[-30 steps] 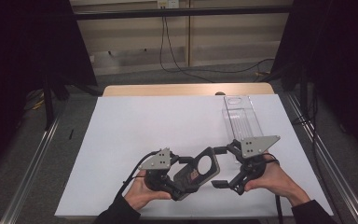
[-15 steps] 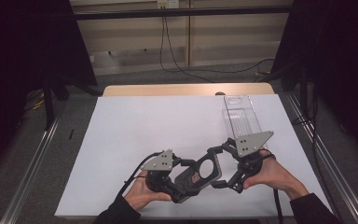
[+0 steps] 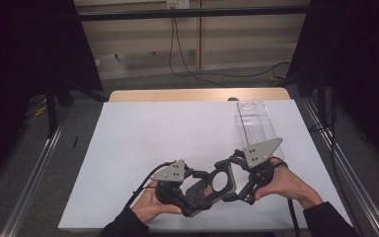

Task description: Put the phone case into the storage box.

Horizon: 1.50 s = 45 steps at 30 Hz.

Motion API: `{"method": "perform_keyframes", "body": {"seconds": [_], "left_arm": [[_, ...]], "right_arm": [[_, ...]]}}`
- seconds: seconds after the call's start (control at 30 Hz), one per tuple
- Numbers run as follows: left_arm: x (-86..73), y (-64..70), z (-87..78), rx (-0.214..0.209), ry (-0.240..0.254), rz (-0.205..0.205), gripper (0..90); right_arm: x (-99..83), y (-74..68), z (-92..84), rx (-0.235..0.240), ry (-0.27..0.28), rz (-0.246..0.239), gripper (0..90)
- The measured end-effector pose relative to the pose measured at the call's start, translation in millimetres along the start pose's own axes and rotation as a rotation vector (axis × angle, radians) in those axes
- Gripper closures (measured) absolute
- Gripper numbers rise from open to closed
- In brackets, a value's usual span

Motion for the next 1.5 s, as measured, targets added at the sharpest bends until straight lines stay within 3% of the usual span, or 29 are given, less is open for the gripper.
{"method": "perform_keyframes", "body": {"seconds": [0.43,0.67,0.87,1.07,1.1,1.2,1.23,1.3,1.37,1.43,1.5], "left_arm": [[-2.0,-3.5,2.8,0.043,-0.002,0.022,12.0],[-0.4,-5.8,3.0,0.049,0.025,-0.033,10.4],[0.7,-8.5,-2.5,0.065,0.035,-0.090,4.5],[1.5,-10.5,-11.3,0.096,0.045,-0.082,2.8],[1.2,-10.6,-12.1,0.105,0.041,-0.074,2.5],[-0.3,-12.4,-16.0,0.189,0.029,-0.030,2.5],[0.2,-13.3,-17.6,0.217,0.043,-0.033,2.6],[0.3,-14.8,-21.2,0.232,0.053,-0.058,2.5],[-0.1,-16.4,-26.2,0.260,0.067,-0.050,2.3],[-1.0,-22.3,-33.4,0.336,0.075,-0.051,2.5],[-1.7,-24.8,-39.9,0.359,0.087,-0.052,3.2]], "right_arm": [[-2.9,0.9,0.9,-0.012,-0.027,-0.003,11.4],[-1.0,3.2,0.3,-0.027,-0.029,0.030,11.7],[-1.1,4.3,-1.2,-0.062,-0.058,0.018,12.0],[0.5,6.8,-11.2,-0.095,-0.050,0.046,12.0],[0.7,7.3,-12.8,-0.103,-0.050,0.050,12.0],[-0.2,9.8,-16.7,-0.129,-0.061,0.075,12.0],[-0.6,11.4,-18.3,-0.146,-0.063,0.084,12.0],[1.5,13.6,-22.1,-0.165,-0.038,0.099,12.0],[2.0,15.9,-25.3,-0.188,-0.032,0.112,12.0],[1.2,17.9,-27.2,-0.204,-0.033,0.121,12.0],[0.7,18.2,-28.3,-0.211,-0.040,0.130,12.0]]}}
Point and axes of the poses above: each handheld gripper's, and its own axes: z roughly forward along the jaws, x roughly out of its top, y roughly to its right, the point moved 7 cm from there along z, roughly forward along the jaws, and after that the axes turned 8 degrees about -z, right-handed, at the moved point
